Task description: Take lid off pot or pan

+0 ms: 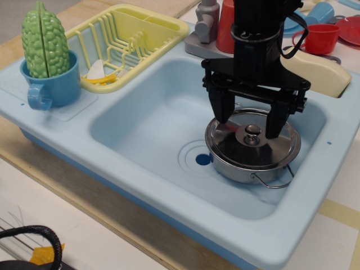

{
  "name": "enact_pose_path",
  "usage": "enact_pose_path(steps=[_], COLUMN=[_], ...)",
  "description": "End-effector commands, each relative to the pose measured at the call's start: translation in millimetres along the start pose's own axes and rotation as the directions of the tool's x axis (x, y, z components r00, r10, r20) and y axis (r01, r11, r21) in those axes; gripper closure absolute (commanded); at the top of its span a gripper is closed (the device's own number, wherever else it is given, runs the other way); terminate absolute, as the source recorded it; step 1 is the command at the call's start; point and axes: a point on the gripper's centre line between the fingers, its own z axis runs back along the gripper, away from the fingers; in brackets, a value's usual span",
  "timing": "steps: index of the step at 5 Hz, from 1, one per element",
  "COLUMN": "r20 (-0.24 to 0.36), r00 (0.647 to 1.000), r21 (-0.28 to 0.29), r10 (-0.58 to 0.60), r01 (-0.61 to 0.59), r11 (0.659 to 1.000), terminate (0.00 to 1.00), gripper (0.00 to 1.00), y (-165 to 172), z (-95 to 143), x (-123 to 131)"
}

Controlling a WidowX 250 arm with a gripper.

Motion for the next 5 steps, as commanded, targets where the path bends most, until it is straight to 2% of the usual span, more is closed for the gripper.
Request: enact_pose_path(steps=[1, 2, 4, 5], r20=[-0.006, -0.004, 0.005, 0.025], r00=[1.0, 0.999, 1.0, 1.0], r21=[-0.013, -0.027, -0.003, 0.033], r10=[0.027, 0.031, 0.013, -0.01], r01=[-0.027, -0.032, -0.013, 0.009], r11=[1.0, 0.999, 1.0, 0.999], terminate=[0.0, 0.0, 0.0, 0.0], gripper=[0.0, 1.0, 1.0, 1.0], y=[3.1, 4.7, 1.5, -4.4], z=[-3.2, -9.6, 0.7, 16.8], x=[5.0, 4.7, 0.5, -3.7])
